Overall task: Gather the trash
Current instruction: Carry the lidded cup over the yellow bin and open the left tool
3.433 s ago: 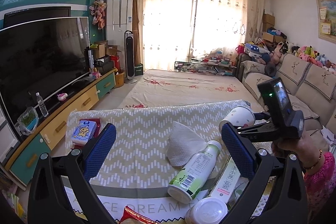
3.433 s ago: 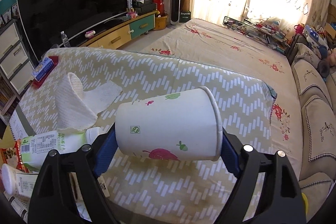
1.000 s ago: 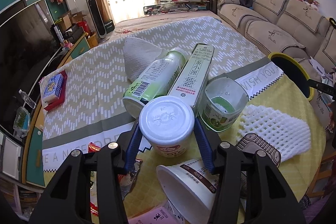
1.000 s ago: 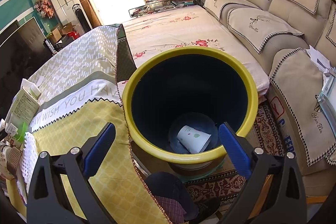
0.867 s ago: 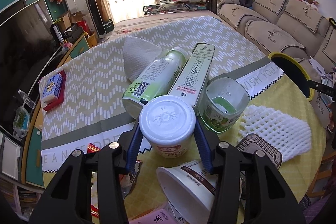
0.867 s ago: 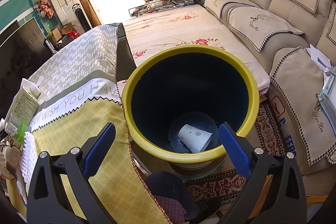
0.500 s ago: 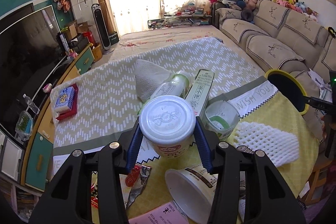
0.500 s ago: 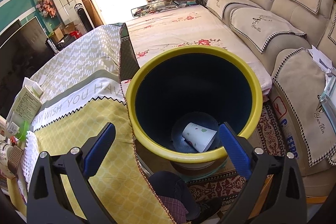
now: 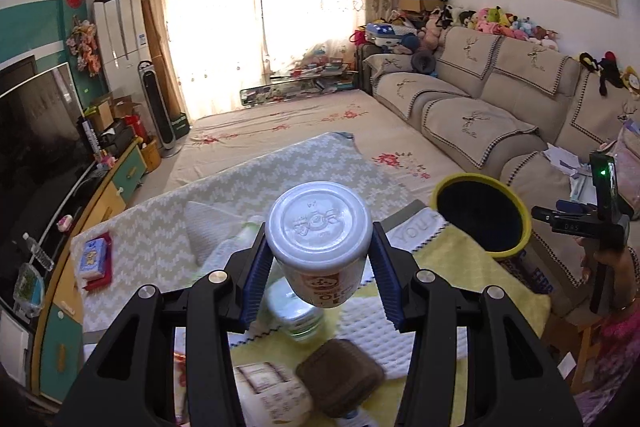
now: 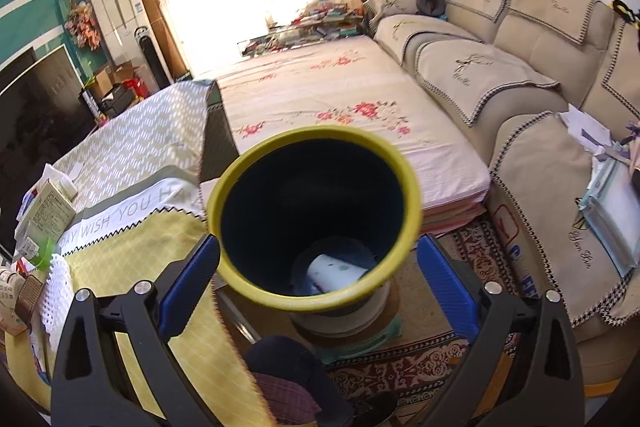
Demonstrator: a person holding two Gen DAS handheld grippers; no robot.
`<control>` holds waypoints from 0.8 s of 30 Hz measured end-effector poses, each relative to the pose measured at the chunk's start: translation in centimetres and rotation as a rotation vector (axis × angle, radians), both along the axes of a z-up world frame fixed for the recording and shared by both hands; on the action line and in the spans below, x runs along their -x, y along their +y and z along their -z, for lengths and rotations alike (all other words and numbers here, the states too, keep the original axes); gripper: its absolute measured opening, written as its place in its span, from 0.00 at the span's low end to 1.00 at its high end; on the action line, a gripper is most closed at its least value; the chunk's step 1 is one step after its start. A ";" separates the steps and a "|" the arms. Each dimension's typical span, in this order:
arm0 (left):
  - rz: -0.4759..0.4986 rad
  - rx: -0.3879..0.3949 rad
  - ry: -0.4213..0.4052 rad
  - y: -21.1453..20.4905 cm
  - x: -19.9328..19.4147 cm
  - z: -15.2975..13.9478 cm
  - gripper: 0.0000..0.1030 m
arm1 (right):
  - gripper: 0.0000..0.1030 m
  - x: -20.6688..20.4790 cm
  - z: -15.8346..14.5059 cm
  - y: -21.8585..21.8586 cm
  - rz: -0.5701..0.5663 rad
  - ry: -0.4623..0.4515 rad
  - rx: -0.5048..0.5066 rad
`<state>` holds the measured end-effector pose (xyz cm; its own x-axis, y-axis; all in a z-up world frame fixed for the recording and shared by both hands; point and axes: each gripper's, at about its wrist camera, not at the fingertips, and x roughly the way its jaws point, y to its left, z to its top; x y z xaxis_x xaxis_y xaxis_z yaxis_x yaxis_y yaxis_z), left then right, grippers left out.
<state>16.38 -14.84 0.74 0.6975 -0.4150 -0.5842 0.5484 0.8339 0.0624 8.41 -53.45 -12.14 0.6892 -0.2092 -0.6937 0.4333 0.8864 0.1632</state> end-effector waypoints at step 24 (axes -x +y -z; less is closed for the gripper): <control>0.242 -0.127 0.241 -32.1 -1.6 10.6 0.47 | 0.93 7.5 1.2 -7.2 0.146 -0.111 -0.096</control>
